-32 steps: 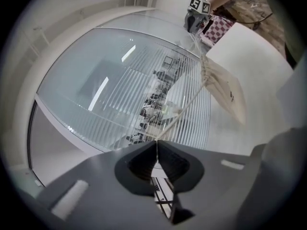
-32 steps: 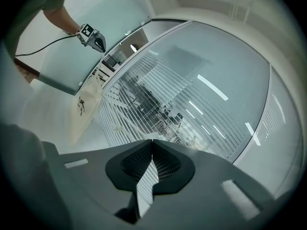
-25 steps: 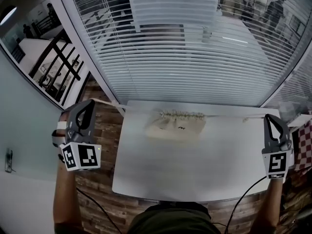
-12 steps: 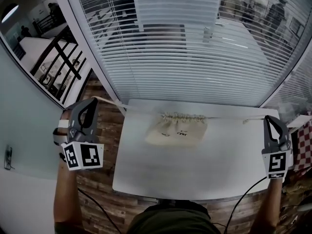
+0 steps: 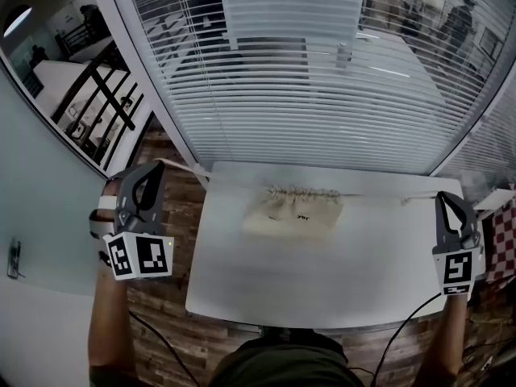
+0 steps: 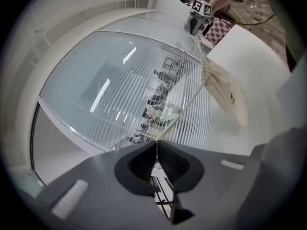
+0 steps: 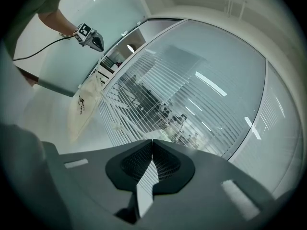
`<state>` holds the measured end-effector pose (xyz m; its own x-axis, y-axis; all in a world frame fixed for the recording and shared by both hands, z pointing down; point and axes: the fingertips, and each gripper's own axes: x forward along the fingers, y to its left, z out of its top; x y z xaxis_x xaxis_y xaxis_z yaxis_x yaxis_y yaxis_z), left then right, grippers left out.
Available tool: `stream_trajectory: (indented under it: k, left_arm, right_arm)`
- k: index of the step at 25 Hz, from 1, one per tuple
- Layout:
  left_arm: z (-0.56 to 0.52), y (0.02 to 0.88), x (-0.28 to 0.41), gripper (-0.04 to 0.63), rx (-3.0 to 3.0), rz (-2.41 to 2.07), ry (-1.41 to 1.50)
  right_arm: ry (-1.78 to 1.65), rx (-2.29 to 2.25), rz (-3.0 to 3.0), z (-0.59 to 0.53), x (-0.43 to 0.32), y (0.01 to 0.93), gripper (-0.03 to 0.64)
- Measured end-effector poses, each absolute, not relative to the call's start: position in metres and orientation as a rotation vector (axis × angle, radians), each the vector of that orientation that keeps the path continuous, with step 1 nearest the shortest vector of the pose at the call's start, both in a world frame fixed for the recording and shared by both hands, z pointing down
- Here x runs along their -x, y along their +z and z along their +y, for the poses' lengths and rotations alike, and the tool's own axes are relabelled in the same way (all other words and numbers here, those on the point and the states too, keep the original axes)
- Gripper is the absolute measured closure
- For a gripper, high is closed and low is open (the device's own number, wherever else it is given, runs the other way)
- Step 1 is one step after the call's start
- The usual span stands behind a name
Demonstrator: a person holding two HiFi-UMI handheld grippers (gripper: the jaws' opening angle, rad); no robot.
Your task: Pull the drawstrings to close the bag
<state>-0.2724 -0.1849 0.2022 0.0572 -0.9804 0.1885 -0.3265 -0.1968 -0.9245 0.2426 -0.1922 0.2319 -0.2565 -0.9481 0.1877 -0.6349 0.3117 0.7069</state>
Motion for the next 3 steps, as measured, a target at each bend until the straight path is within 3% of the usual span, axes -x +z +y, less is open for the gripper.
stream_trajectory:
  k: [3]
  left_arm:
    - [-0.1847,0.2033,0.2723,0.581,1.62,1.338,-1.162]
  right_arm:
    - [-0.678,-1.399,-1.984,-0.1927,-0.244,0.2318,0.601]
